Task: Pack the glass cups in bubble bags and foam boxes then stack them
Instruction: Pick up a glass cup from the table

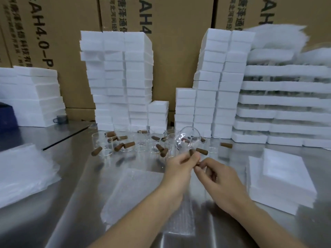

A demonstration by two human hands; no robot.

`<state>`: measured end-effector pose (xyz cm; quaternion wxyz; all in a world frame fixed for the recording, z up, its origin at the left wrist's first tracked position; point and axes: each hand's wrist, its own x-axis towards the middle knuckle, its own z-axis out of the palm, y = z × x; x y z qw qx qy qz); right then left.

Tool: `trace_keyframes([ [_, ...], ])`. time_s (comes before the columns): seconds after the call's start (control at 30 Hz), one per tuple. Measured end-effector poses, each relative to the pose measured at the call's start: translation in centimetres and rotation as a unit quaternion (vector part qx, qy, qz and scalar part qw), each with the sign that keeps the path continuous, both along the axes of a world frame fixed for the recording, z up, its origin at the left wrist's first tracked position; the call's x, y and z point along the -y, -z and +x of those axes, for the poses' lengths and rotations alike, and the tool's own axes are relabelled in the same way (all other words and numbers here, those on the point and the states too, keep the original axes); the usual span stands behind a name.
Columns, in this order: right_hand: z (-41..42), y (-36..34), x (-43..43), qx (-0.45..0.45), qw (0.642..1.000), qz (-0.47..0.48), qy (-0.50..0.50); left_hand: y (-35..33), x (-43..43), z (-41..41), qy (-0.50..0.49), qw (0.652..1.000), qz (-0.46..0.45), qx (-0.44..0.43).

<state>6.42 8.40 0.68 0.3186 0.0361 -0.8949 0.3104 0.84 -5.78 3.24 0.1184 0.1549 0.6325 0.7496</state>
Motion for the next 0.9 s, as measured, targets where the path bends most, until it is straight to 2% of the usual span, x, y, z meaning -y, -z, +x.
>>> trace_keyframes([
  [0.13,0.0,-0.3,1.2,-0.009,0.997,0.047,0.053,0.7,2.0,0.0,0.024,1.0,0.007,-0.008],
  [0.3,-0.2,-0.6,2.4,0.005,1.0,-0.008,0.003,-1.0,3.1,-0.4,0.043,0.997,0.034,-0.05],
  [0.53,-0.4,-0.8,2.5,-0.04,0.996,-0.072,0.017,-1.2,2.8,0.0,0.102,0.988,-0.026,-0.11],
  [0.63,-0.3,-0.9,2.2,-0.051,0.995,-0.082,0.027,-1.4,2.9,-0.2,0.069,0.991,-0.03,-0.114],
  [0.73,-0.3,-1.0,2.0,-0.059,0.994,-0.09,0.015,-1.6,3.2,-1.0,-0.019,0.994,0.005,-0.112],
  [0.77,-0.3,-1.1,2.0,-0.056,0.994,-0.091,0.005,-1.6,3.5,-1.3,-0.052,0.989,0.003,-0.136],
  [0.83,-0.2,-1.1,2.1,-0.044,0.996,-0.081,-0.016,-1.4,4.2,-1.9,-0.116,0.959,-0.052,-0.255],
  [0.9,-0.1,-1.1,2.2,-0.028,0.997,-0.064,-0.03,-1.1,4.7,-2.3,-0.163,0.892,-0.117,-0.405],
])
